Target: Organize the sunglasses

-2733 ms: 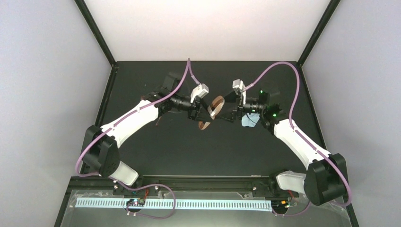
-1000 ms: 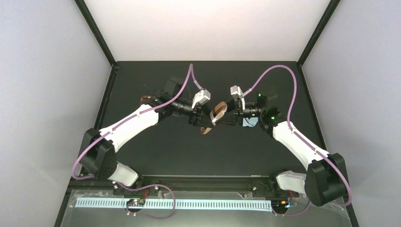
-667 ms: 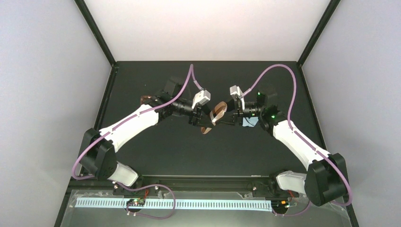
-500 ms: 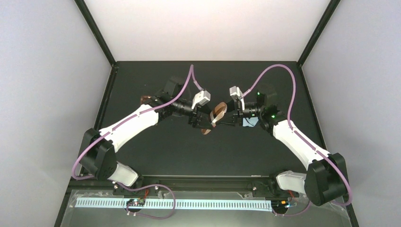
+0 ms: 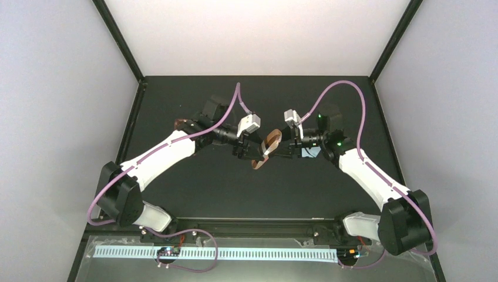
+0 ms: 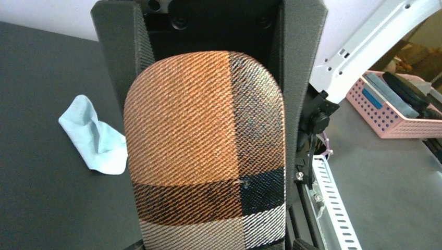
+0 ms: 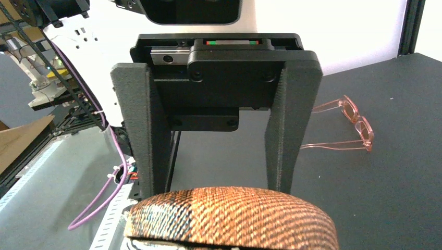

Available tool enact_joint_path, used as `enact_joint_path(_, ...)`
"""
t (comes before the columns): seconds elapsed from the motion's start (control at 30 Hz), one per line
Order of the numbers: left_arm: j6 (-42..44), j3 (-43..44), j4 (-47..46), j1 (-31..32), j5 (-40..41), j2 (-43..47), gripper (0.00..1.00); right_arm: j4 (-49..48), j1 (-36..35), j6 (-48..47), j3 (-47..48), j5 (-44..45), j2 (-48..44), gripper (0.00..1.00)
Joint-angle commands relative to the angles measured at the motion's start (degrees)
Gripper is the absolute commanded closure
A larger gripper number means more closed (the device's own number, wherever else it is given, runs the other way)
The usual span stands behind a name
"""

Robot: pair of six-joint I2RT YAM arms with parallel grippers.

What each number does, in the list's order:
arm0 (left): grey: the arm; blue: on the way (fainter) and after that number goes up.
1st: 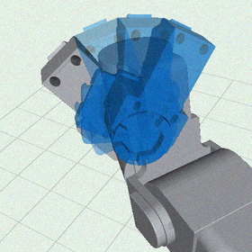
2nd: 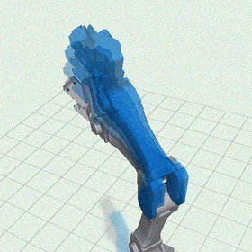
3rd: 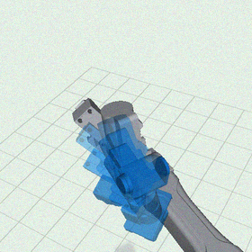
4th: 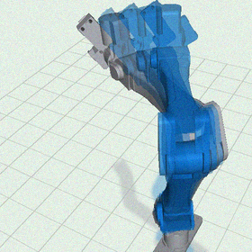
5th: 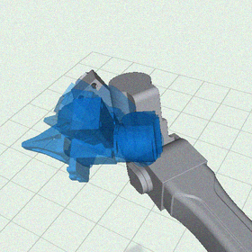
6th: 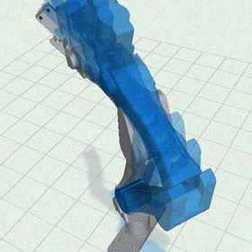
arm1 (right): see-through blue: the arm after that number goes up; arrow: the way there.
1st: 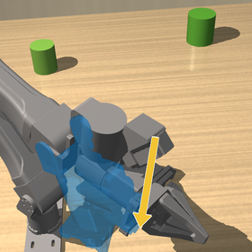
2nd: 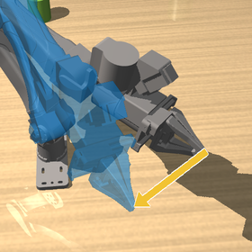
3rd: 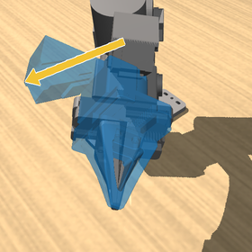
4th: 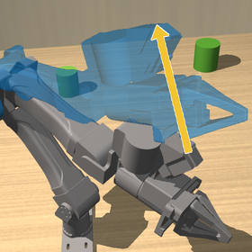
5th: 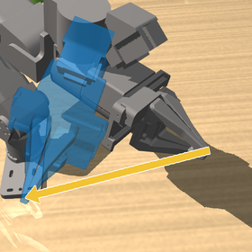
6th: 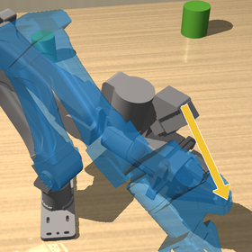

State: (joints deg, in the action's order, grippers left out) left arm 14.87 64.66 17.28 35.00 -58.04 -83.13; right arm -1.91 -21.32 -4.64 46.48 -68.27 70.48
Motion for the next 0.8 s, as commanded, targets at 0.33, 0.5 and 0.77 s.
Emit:
enact_joint_path(0.33, -0.10, 0.89, -0.70, 0.19, 8.96, 1.73, 0.60, -0.89, -0.30, 0.27, 2.36, 6.14, 1.06, 0.95)
enact_joint_path(0.5, -1.60, 1.16, -1.22, 0.24, 14.39, 1.83, 0.69, -1.39, -0.30, 2.31, 2.68, 12.86, 1.40, 0.99)
enact_joint_path(0.77, -2.82, 1.90, -1.16, 0.30, 20.85, 1.77, 0.75, -0.45, -0.29, 3.36, 3.44, 20.12, 2.47, 0.99)
